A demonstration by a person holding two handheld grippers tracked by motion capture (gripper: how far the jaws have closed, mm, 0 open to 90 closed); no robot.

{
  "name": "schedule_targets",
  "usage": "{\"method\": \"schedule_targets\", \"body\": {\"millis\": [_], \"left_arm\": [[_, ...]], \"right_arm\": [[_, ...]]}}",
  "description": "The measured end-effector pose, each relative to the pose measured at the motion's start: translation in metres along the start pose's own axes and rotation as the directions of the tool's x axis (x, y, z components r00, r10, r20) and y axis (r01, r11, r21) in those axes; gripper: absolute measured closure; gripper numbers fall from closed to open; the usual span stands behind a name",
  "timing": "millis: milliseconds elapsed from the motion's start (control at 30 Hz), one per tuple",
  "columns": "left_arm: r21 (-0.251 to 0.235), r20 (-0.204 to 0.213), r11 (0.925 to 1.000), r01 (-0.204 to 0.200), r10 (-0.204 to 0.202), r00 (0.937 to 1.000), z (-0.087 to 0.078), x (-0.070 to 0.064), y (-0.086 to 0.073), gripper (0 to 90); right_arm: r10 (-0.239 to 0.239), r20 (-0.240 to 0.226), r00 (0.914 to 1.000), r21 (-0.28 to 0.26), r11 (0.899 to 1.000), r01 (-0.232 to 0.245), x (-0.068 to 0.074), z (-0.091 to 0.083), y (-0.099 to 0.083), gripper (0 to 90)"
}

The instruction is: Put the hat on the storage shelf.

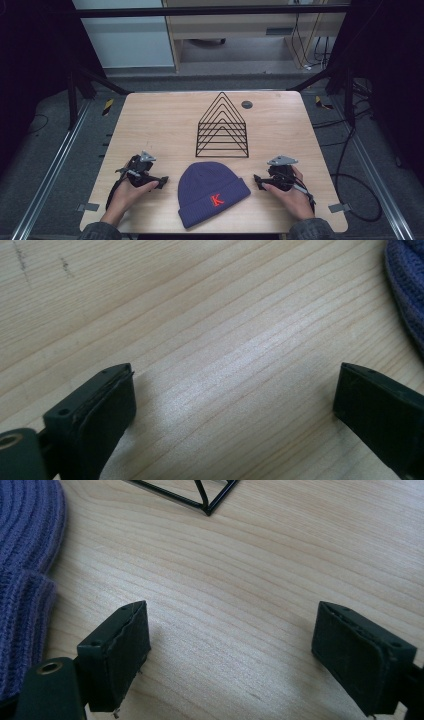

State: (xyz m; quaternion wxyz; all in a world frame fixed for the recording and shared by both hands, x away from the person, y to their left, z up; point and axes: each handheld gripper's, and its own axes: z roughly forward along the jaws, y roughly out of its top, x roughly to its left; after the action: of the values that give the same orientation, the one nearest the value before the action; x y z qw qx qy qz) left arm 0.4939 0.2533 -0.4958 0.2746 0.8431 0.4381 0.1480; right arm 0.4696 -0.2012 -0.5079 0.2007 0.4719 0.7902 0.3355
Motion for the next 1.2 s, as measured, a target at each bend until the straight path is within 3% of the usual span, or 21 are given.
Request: {"method": "schedule_targets", "body": {"millis": [167, 367, 533, 633, 900, 1200], "left_arm": [[0.008, 0.008, 0.9999, -0.013, 0.013, 0.9999, 0.0, 0.0, 0.0, 0.6], [-0.003, 0.033, 0.9999, 0.012, -0.012, 0.9994, -0.003, 0.003, 0.001, 5.2], [-0.03, 0.044, 0.9996, 0.0, 0.001, 0.999, -0.01, -0.001, 0.005, 9.1], [-0.056, 0.05, 0.9984, -0.006, 0.009, 0.9987, -0.014, -0.004, 0.007, 10.4], [-0.102, 0.07, 0.9948, 0.004, 0.003, 0.9975, -0.023, -0.01, 0.009, 13.2], [-0.147, 0.077, 0.9891, -0.011, 0.023, 0.9968, -0.035, -0.022, 0.013, 16.3]], "right_arm": [[0.003, -0.002, 1.0, 0.008, 1.0, -0.003, 0.001, 0.0, 0.0, 14.0], [0.001, -0.007, 1.0, 0.038, 0.999, -0.001, 0.001, -0.001, 0.004, 15.4], [-0.005, 0.0, 1.0, -0.003, 1.0, 0.005, 0.002, -0.01, 0.009, 19.8], [-0.023, 0.005, 0.9997, -0.005, 1.0, 0.023, 0.005, -0.013, 0.012, 22.8], [-0.076, -0.037, 0.9964, -0.002, 0.997, 0.076, 0.025, -0.021, 0.022, 26.9], [-0.092, -0.065, 0.9937, -0.015, 0.996, 0.091, 0.036, -0.031, 0.028, 26.8]]}}
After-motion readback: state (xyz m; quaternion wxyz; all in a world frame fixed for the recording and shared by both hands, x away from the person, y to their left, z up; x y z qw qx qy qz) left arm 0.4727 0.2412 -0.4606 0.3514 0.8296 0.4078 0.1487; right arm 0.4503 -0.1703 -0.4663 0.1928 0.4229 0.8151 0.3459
